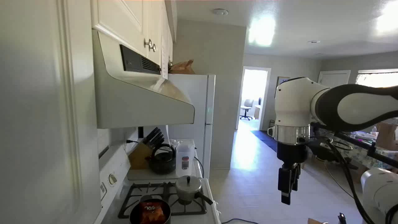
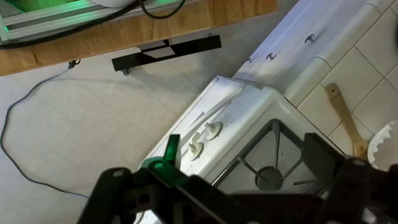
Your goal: Remove the chip packet from the pot, then put the pot on plate
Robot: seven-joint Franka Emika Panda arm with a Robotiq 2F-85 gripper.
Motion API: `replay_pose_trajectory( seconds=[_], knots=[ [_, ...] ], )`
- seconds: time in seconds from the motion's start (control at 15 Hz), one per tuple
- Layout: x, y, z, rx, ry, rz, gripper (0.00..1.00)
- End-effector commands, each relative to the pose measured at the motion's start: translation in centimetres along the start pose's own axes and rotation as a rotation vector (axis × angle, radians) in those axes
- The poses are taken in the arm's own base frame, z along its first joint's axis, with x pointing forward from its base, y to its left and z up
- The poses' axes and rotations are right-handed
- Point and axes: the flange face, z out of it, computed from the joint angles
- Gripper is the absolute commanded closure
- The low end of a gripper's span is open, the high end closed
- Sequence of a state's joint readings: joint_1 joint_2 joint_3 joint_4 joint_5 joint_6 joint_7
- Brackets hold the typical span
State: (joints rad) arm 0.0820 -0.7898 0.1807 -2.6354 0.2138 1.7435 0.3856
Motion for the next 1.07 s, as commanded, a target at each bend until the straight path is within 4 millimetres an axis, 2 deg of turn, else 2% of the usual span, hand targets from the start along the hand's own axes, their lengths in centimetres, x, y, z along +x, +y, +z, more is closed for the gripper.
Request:
replay_pose_trajectory(
  seconds=[0.0, 0.33, 0.53, 0.8, 0.87, 1.0],
  knots=[
    [0.0, 0.0, 0.0, 0.0, -0.001, 0.0, 0.0],
    [0.0, 0.0, 0.0, 0.0, -0.001, 0.0, 0.0],
    [1.0, -0.2, 1.6, 0.028, 0.04, 0.022, 0.0],
    [3.3, -0.1, 4.7, 0.053, 0.249, 0.132, 0.0],
    [5.6, -1.4, 4.5, 0.062, 0.292, 0.159, 0.0],
    [7.0, -1.9, 5.8, 0.079, 0.392, 0.221, 0.0]
  ],
)
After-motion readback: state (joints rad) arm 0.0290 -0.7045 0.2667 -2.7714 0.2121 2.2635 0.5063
